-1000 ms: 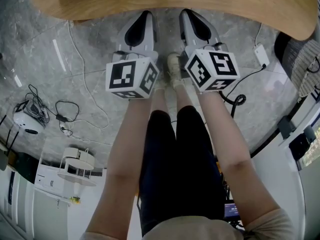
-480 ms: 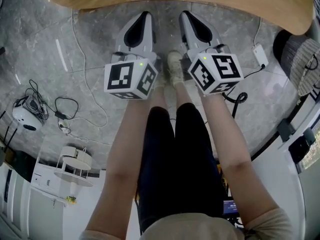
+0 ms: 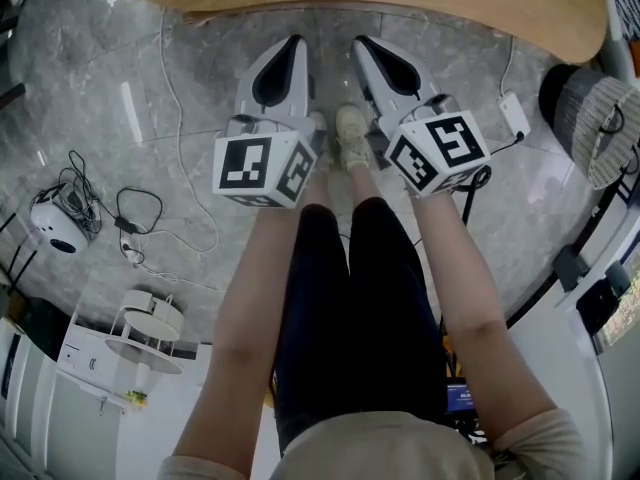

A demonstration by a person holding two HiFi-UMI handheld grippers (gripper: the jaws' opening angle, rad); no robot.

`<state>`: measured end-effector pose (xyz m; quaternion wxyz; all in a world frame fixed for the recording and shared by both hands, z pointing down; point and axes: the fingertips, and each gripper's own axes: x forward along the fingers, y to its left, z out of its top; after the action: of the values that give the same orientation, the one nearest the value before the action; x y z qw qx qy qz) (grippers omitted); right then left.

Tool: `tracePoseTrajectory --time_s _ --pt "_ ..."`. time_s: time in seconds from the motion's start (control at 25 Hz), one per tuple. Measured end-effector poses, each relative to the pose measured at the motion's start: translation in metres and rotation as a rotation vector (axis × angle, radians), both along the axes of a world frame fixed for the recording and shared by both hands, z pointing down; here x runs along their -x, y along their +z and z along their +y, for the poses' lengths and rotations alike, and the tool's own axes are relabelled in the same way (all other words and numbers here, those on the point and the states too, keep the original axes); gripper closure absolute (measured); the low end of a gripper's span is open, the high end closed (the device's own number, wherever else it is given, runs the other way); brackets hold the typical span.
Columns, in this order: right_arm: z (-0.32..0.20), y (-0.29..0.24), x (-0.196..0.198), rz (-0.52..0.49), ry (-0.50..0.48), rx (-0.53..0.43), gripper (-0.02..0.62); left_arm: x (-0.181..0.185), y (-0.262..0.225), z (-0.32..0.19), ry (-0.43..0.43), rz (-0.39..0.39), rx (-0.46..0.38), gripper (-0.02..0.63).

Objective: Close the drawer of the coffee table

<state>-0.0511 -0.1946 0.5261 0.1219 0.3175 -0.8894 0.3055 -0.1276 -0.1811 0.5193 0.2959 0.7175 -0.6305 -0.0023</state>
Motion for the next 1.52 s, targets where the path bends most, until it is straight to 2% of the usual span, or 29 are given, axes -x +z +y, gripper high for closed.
tracePoseTrajectory --time_s 0.28,0.52,0.76,1.04,1.28,1.52 --pt "-0.001 -0.052 0.004 -0.013 0.008 -0.022 0.594 -0.005 -0.046 0.002 0.029 -0.006 -0.017 0.603" --pt "0.006 -0.099 0.002 -0.005 0.01 -0.037 0.594 -0.014 -0.103 -0.003 0.072 -0.017 -0.076 0.603" --pt "0.012 -0.158 0.008 -0.012 -0.014 -0.097 0.594 -0.01 -0.159 0.004 0.088 -0.03 -0.111 0.603" --pt "0.035 -0.221 0.014 -0.018 -0.052 -0.152 0.594 -0.01 -0.218 0.027 0.096 -0.035 -0.128 0.603" --pt "0.057 -0.284 0.002 -0.045 -0.068 -0.178 0.594 -0.017 -0.28 0.053 0.097 -0.011 -0.165 0.603" --pt "0.07 -0.35 -0.013 -0.051 -0.094 -0.27 0.594 -0.023 -0.342 0.074 0.125 0.002 -0.204 0.603"
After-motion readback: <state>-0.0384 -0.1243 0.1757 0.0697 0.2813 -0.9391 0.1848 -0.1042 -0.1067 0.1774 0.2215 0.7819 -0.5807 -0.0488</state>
